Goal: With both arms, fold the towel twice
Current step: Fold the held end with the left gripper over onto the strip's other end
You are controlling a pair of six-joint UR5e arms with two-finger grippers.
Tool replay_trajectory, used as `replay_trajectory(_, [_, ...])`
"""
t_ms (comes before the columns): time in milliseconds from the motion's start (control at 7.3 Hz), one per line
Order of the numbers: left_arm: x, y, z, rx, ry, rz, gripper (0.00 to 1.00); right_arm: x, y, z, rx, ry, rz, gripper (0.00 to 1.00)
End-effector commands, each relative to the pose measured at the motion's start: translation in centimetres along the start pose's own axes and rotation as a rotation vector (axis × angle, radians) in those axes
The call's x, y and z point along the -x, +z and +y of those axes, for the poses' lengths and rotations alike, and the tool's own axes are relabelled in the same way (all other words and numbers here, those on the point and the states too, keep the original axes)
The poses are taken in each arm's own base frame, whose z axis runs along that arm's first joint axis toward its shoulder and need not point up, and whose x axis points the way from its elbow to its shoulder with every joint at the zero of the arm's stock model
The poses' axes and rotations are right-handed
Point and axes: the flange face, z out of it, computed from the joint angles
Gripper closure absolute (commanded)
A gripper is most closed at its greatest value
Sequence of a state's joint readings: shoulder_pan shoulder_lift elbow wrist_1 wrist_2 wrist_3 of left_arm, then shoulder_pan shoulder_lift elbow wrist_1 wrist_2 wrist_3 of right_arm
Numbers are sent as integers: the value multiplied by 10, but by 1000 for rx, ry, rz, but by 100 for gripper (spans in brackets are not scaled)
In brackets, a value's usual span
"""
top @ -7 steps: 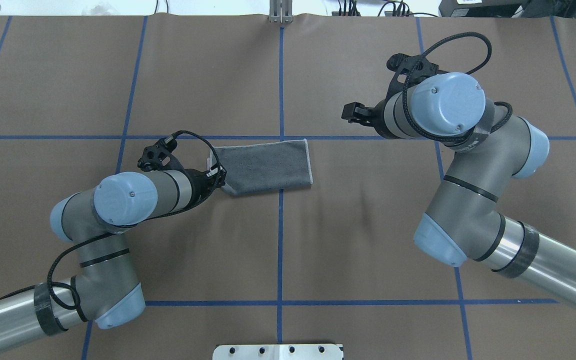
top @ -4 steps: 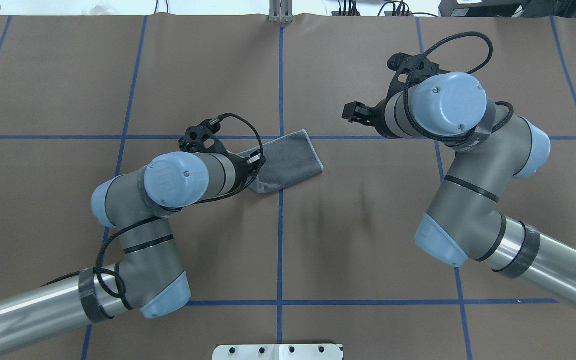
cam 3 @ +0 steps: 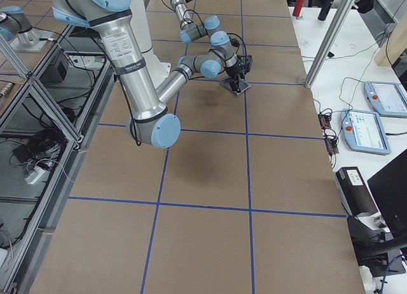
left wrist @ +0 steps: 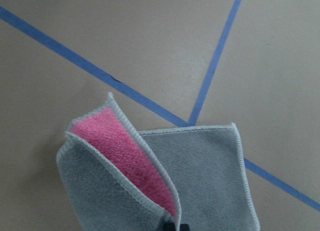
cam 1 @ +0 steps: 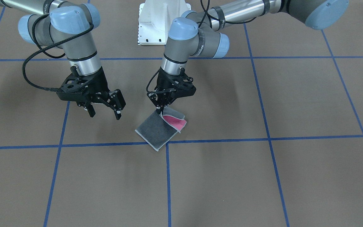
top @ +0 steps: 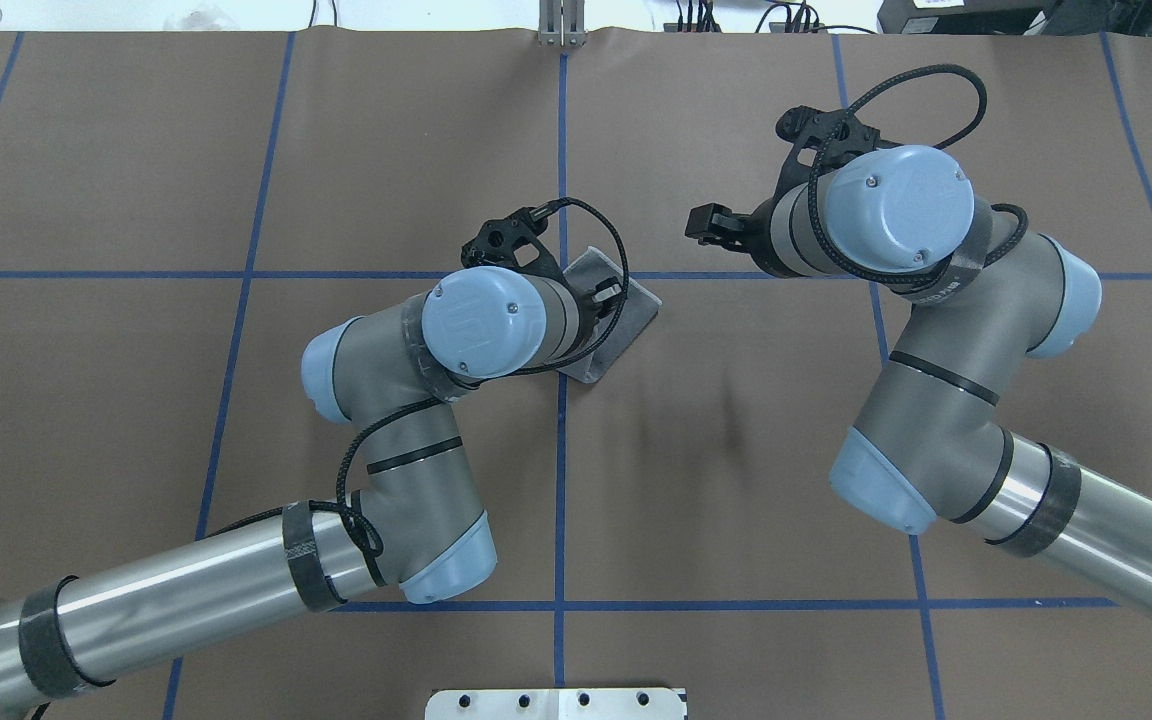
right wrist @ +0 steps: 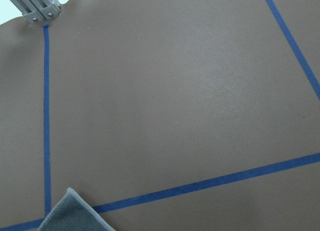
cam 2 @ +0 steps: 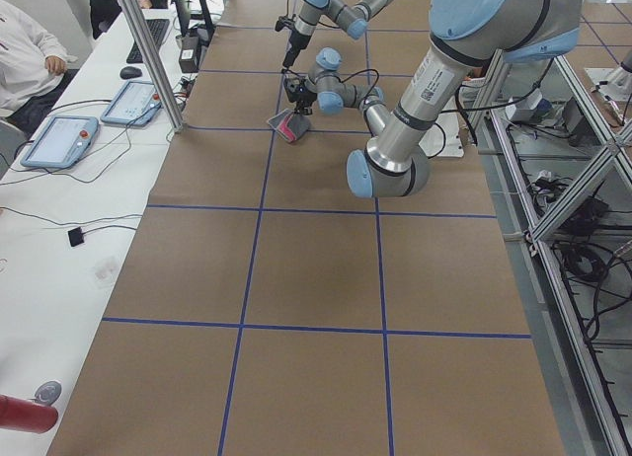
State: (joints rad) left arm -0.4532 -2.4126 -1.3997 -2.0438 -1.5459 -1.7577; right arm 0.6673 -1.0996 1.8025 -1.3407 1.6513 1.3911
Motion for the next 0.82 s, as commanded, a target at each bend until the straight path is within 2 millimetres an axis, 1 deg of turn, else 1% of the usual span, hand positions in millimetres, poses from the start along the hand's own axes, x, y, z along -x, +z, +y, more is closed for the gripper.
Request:
replay_trajectory(0, [-31, 12, 2, -29, 20, -4, 100, 0, 0, 0, -1, 3, 1, 0])
replay_trajectory(137, [-43, 19, 1, -35, 20, -12, 100, 0, 0, 0, -1, 3, 1, 0])
replay_trajectory(274, [-45, 20, -2, -41, 18, -12, 100, 0, 1, 0, 0, 3, 2, 0])
replay_trajectory(548, [-44, 23, -21, -64, 8, -23, 100, -1, 2, 1, 1, 3, 3, 0])
replay_trajectory(685, [-52, 24, -24, -70, 4, -25, 100, -1, 2, 1, 1, 4, 3, 0])
